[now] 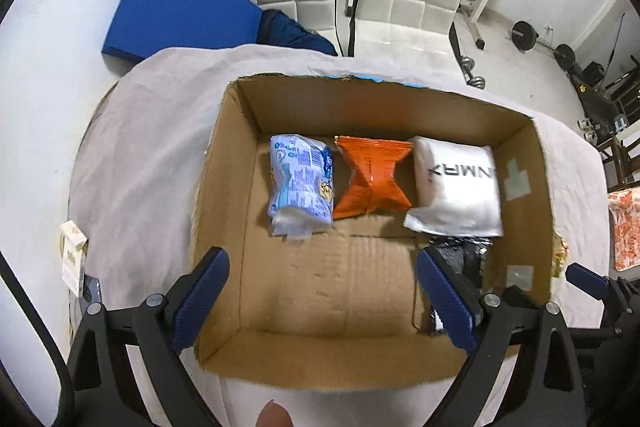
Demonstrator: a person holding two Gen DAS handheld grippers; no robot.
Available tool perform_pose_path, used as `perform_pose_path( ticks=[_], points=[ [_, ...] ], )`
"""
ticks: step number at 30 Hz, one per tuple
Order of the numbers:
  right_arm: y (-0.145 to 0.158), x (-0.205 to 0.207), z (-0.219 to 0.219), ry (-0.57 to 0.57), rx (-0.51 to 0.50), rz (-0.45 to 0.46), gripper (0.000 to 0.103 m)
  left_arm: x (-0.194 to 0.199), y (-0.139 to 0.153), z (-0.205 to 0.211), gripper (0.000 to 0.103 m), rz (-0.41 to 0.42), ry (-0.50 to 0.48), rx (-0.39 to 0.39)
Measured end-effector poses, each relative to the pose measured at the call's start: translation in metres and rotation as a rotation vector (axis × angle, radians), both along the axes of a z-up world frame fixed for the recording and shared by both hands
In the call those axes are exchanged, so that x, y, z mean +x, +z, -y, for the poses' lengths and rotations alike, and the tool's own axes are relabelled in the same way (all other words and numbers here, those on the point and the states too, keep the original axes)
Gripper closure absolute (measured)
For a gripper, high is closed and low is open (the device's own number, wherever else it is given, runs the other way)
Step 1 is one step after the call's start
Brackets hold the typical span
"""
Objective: Organize snacks
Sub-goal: 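Open both tools to release the packets in the box and lift, then grasp the red packet with the left tool while the right tool grasps the yellow panda packet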
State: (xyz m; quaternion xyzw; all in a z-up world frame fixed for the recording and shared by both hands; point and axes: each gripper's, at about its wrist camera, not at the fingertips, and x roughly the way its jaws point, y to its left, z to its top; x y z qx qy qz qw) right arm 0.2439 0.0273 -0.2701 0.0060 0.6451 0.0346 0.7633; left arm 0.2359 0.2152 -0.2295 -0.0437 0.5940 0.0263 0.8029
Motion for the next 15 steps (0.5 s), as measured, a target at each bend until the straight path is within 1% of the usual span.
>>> perform_pose_path(
  ticks=[6, 15],
  points=[
    [0.035, -0.022, 0.012, 0.009, 0.030, 0.039, 0.000, -0.032, 0.034, 0.010, 0.007, 0.060, -0.001, 0.019],
    [0.072, -0.049, 0.020, 0.020, 0.065, 0.093, 0.000, -0.053, 0.055, 0.027, 0.007, 0.086, 0.000, 0.012]
  ],
)
